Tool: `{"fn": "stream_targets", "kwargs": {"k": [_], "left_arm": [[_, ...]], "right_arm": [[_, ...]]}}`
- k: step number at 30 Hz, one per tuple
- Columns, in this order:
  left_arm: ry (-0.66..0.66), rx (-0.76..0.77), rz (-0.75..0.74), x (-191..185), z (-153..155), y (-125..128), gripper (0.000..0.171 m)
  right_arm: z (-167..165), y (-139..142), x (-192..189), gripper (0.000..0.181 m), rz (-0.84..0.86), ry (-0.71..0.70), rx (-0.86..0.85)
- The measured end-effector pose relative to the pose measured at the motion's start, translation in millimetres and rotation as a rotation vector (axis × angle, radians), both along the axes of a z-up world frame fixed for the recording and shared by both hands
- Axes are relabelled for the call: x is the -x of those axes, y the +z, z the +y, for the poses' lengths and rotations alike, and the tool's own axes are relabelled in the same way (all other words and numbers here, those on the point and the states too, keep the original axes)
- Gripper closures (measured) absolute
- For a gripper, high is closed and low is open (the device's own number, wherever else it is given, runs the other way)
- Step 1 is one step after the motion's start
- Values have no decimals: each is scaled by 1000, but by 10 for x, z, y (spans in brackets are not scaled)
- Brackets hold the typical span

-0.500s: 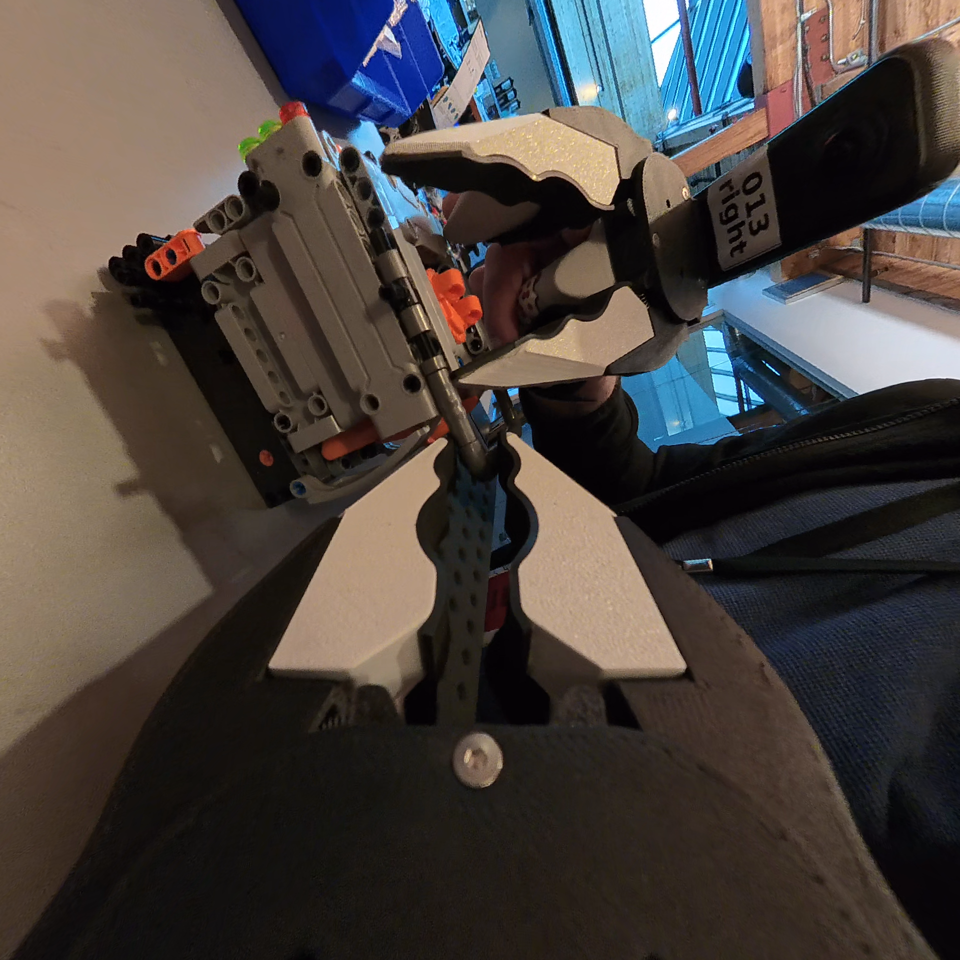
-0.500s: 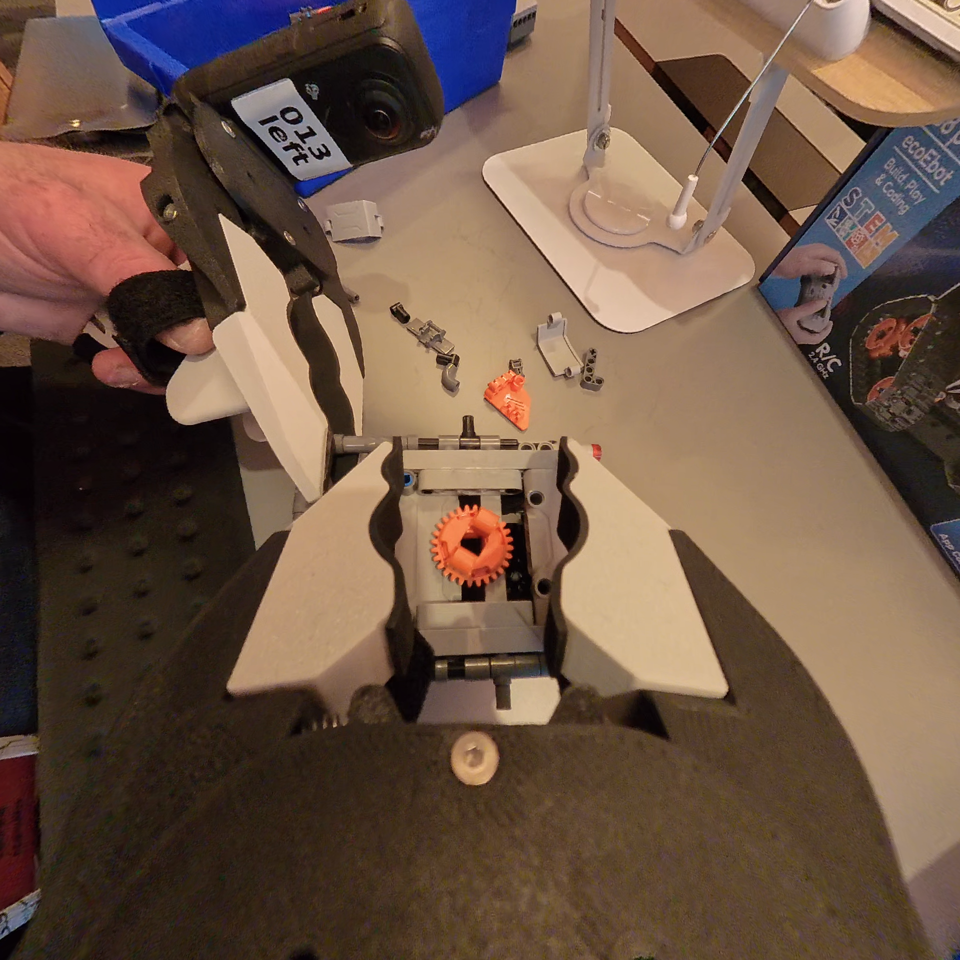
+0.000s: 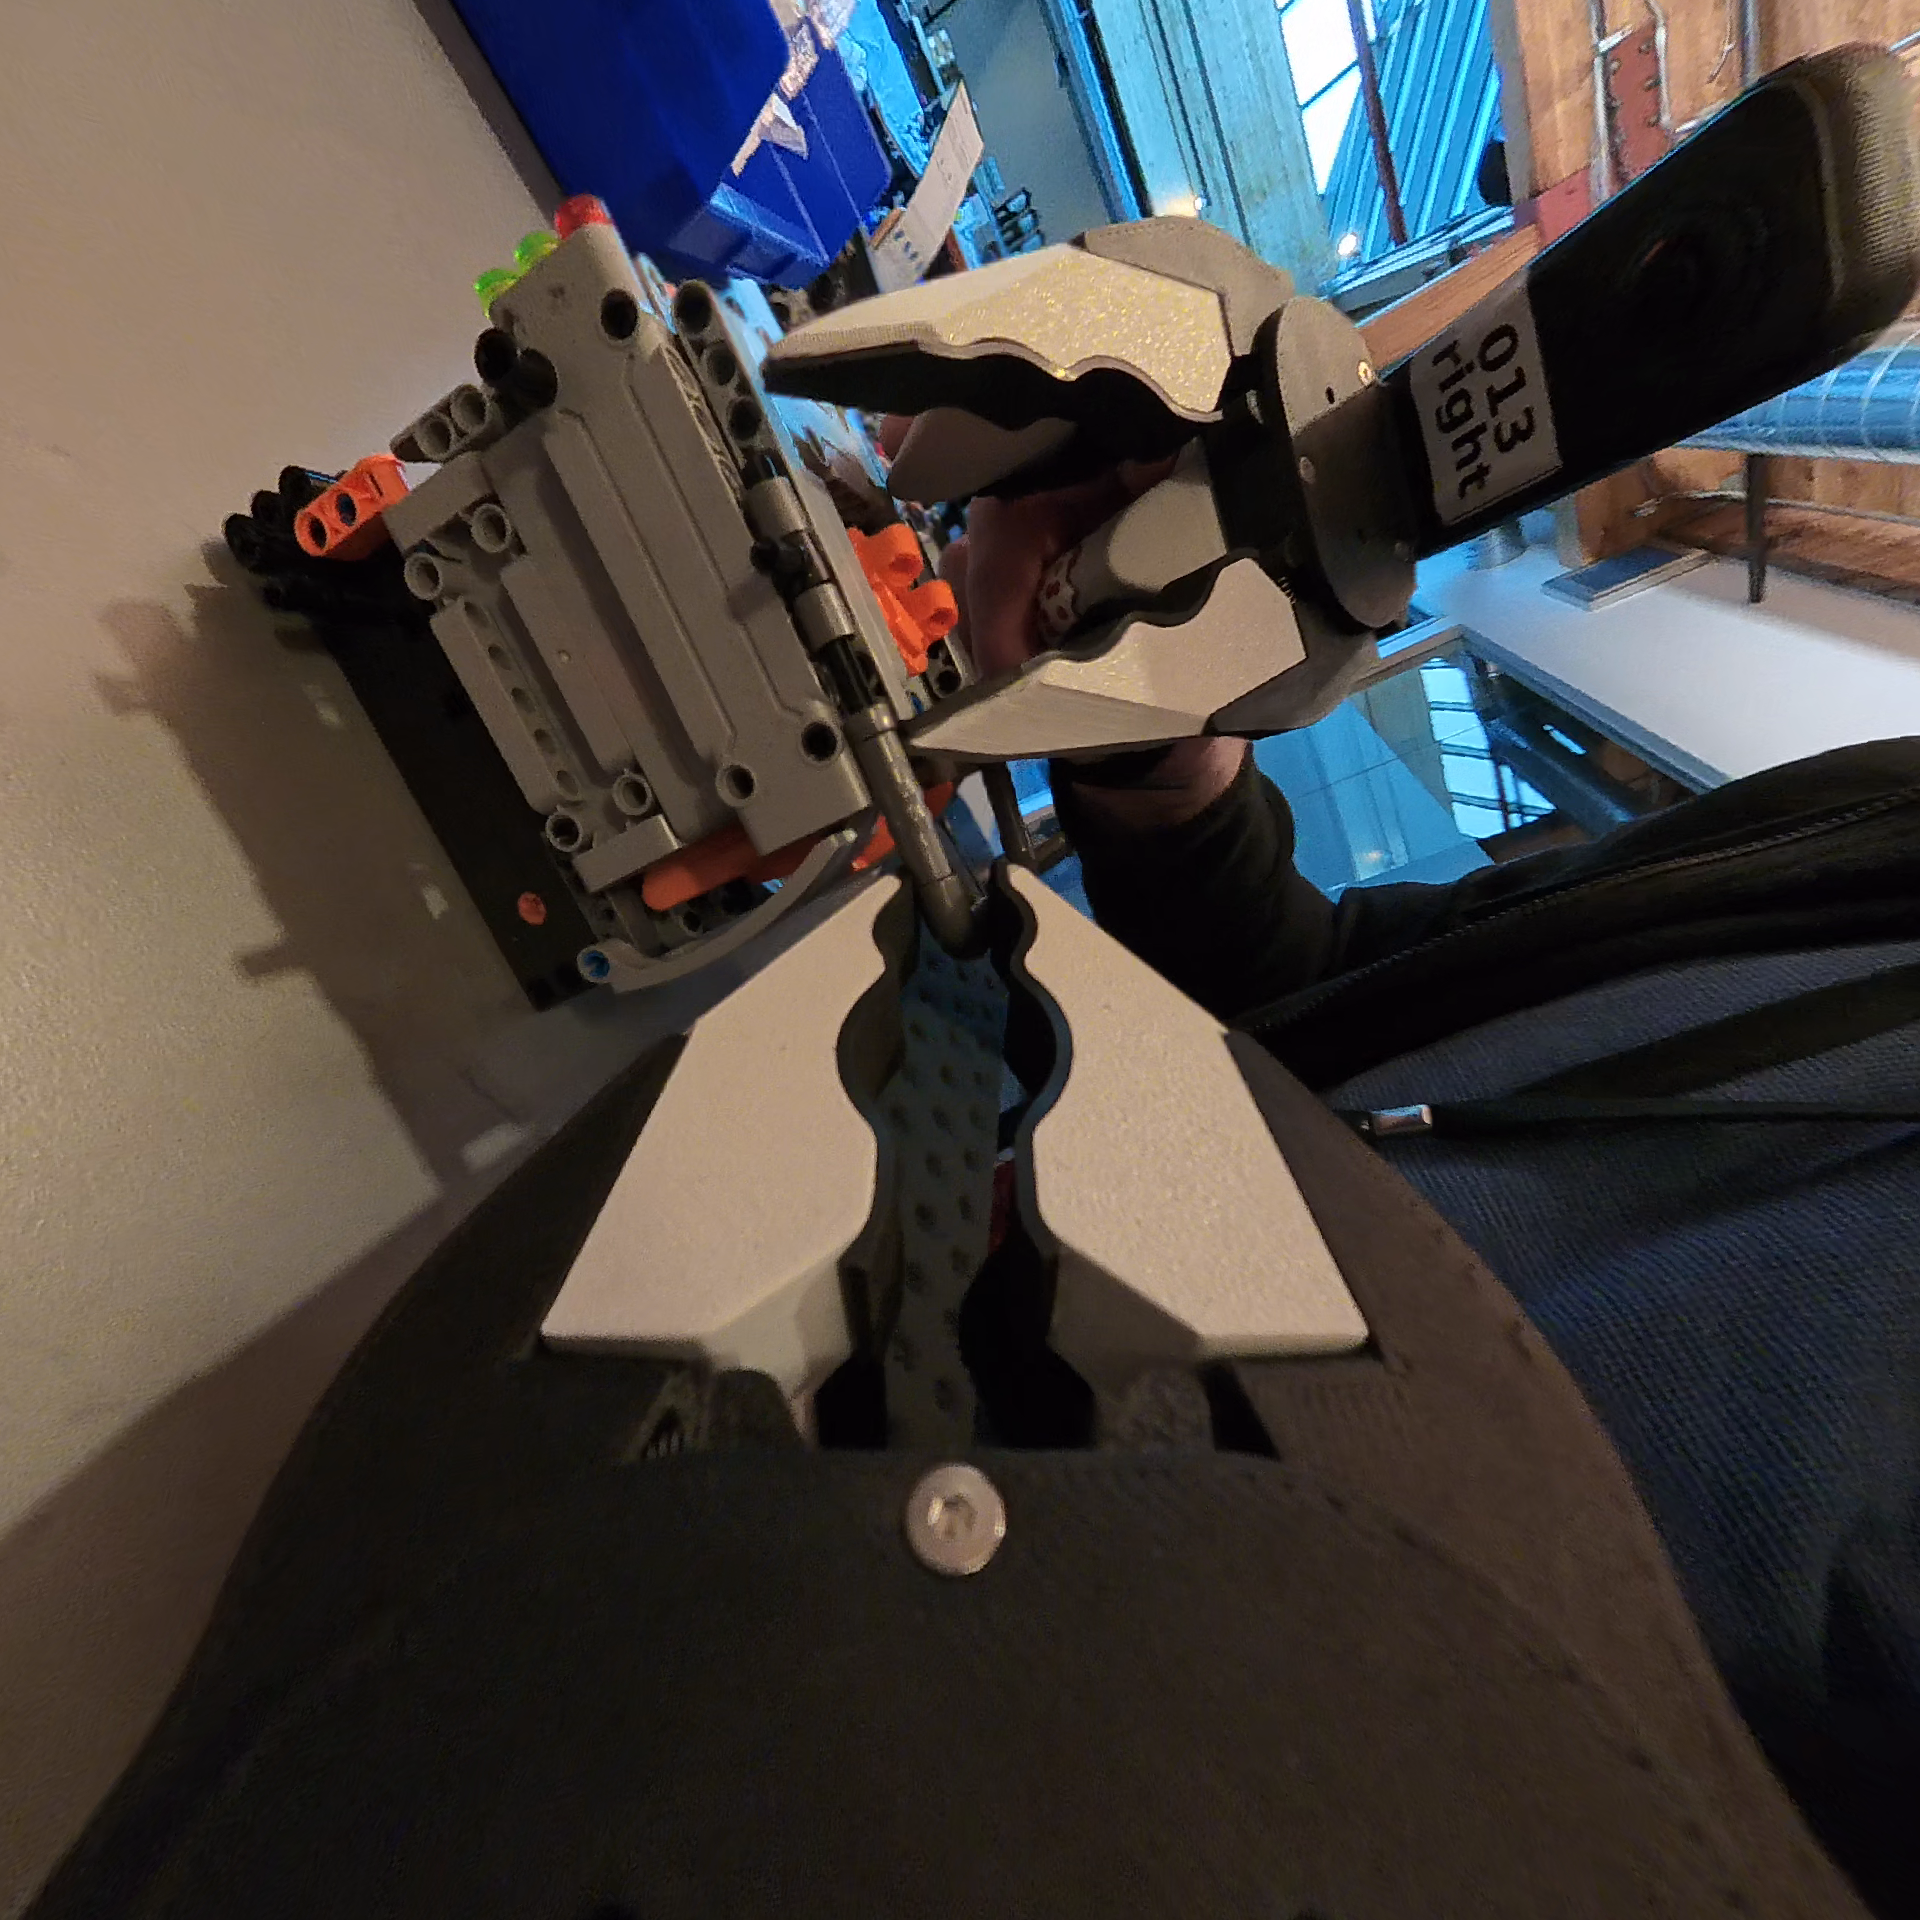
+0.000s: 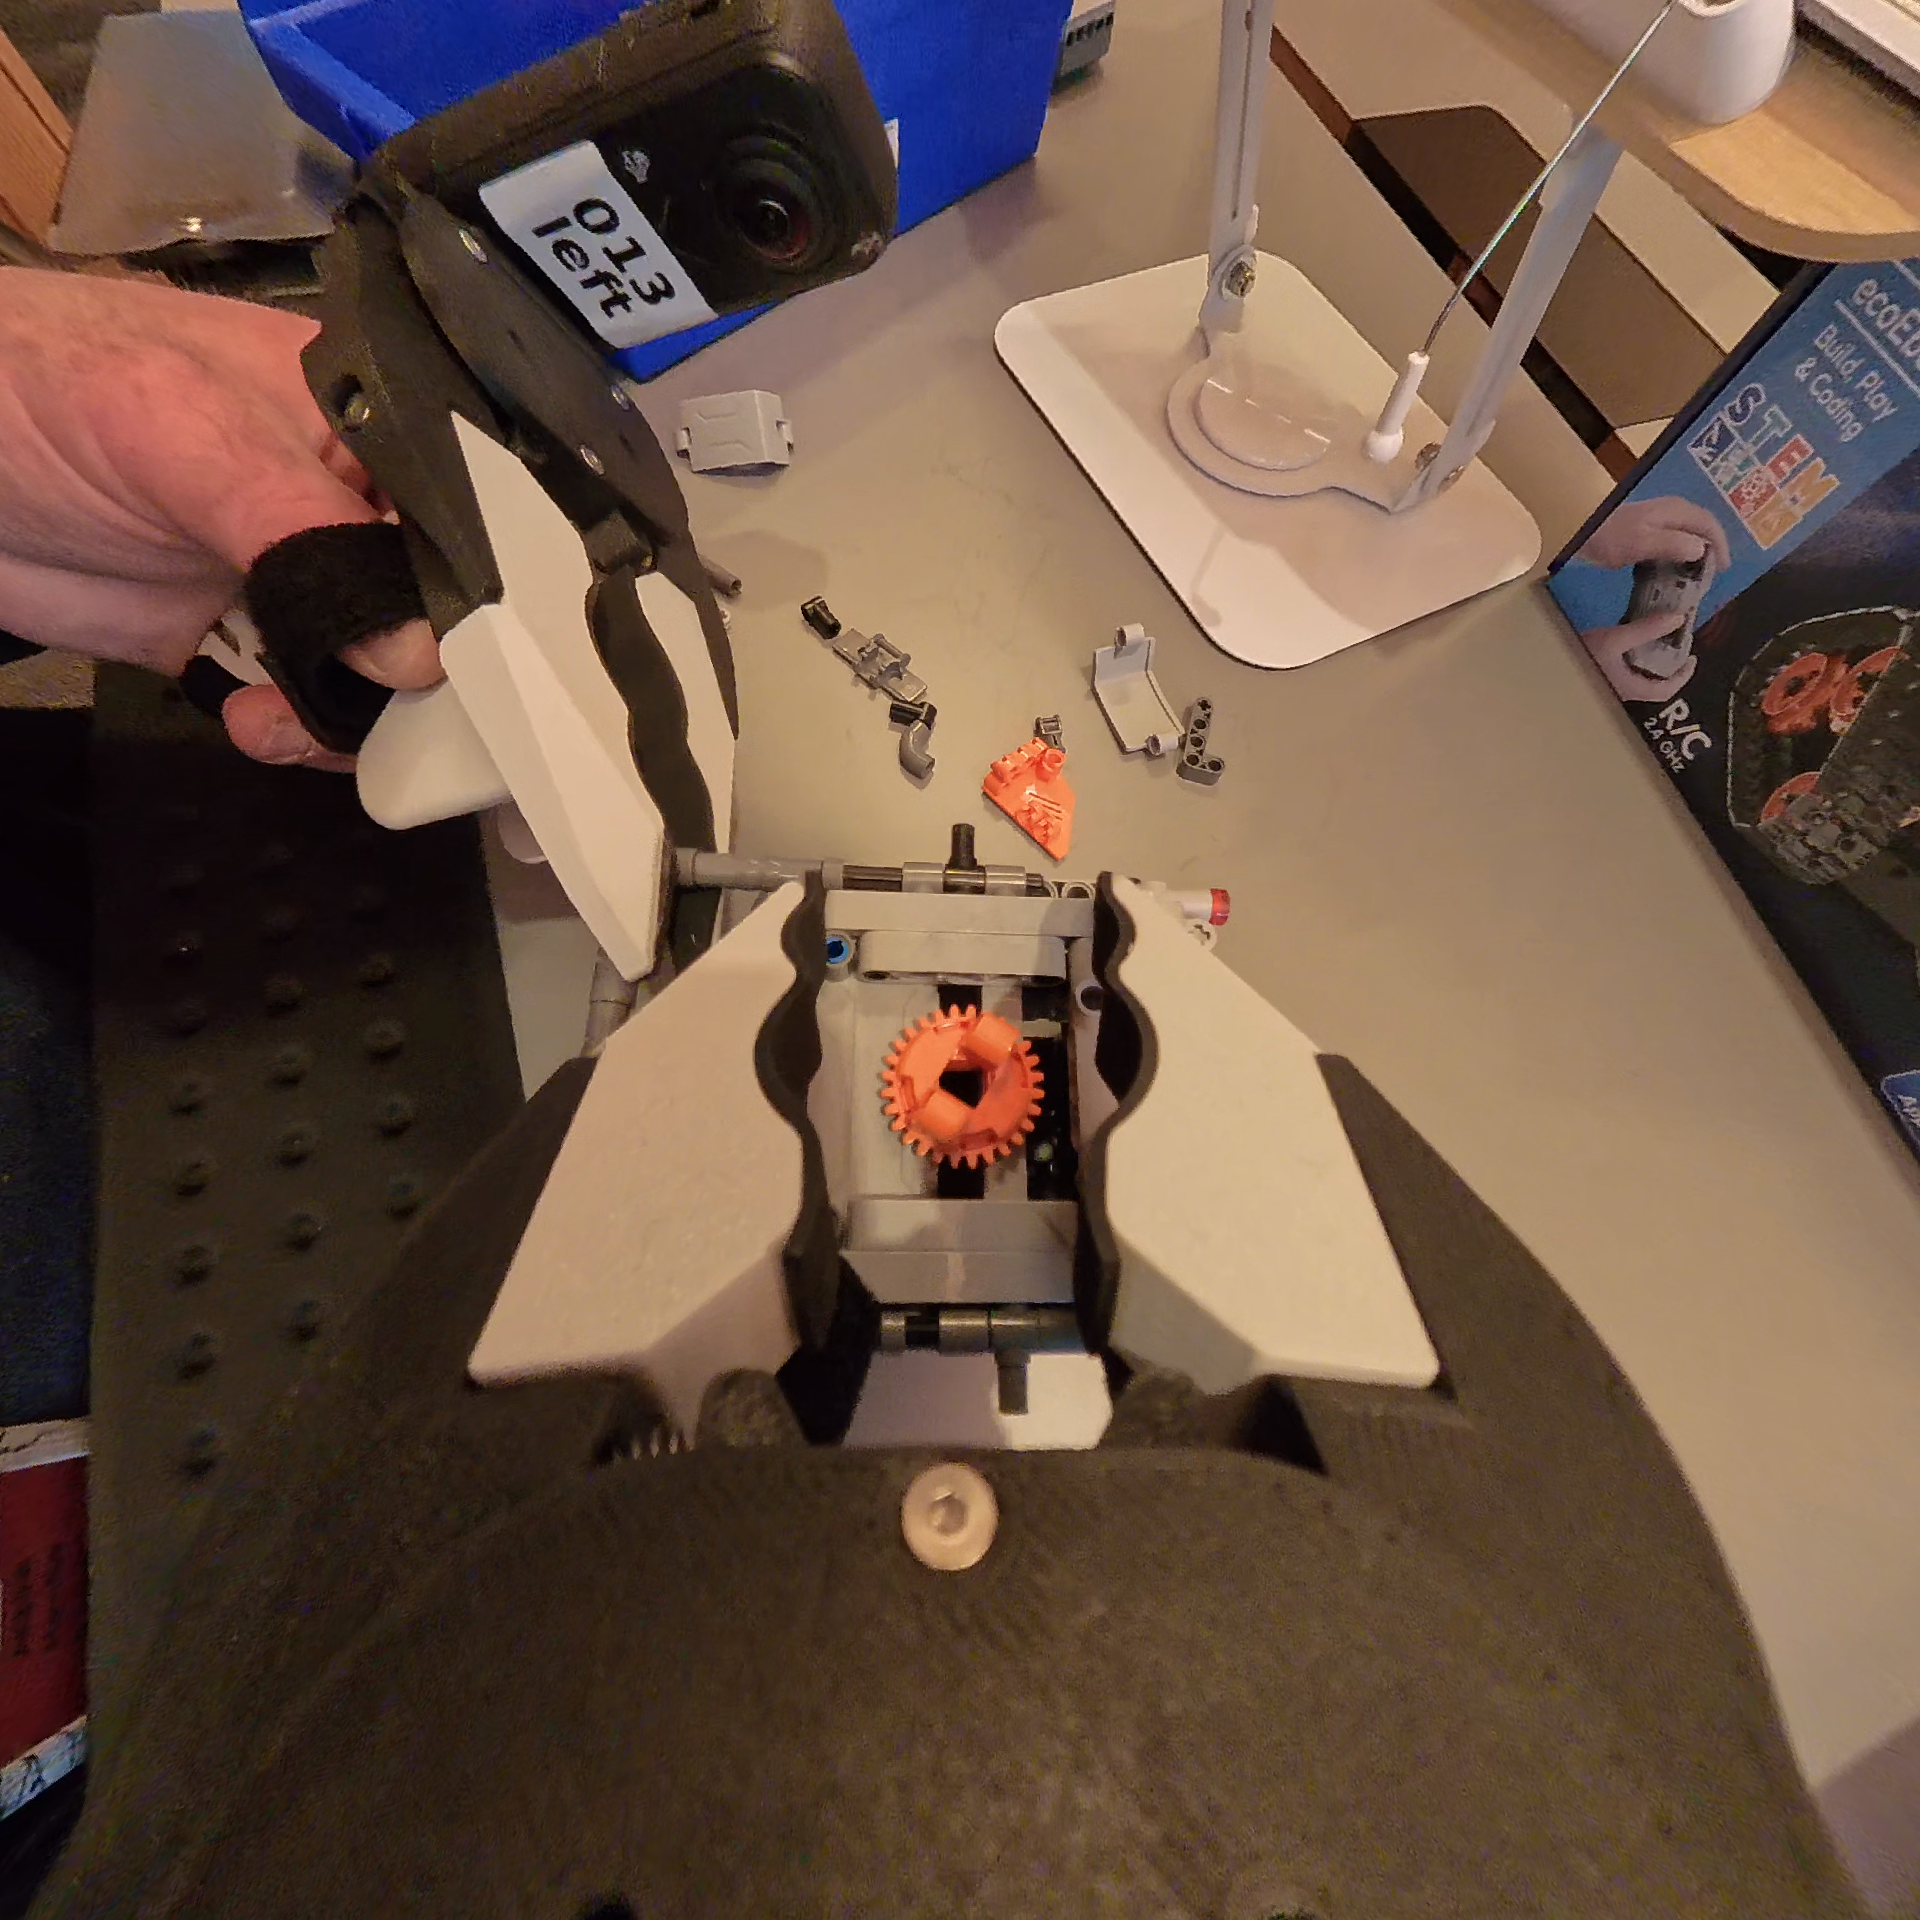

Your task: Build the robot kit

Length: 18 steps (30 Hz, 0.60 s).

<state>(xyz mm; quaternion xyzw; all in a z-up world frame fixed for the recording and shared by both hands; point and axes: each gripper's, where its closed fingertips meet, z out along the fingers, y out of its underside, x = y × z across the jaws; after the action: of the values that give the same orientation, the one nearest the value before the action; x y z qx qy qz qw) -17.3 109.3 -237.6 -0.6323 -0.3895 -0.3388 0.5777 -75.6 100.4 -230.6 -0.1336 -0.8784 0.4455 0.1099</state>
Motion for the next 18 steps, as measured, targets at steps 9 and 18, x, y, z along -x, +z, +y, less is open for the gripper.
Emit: {"fn": "stream_targets", "kwargs": {"k": [9, 18], "left_arm": [[16, -11, -17, 17, 0, 4, 160], [35, 8, -21, -11, -59, -17, 163]], "right_arm": [[40, -34, 42, 126, -8, 18, -39], [69, -22, 97, 128, -31, 2, -28]]}}
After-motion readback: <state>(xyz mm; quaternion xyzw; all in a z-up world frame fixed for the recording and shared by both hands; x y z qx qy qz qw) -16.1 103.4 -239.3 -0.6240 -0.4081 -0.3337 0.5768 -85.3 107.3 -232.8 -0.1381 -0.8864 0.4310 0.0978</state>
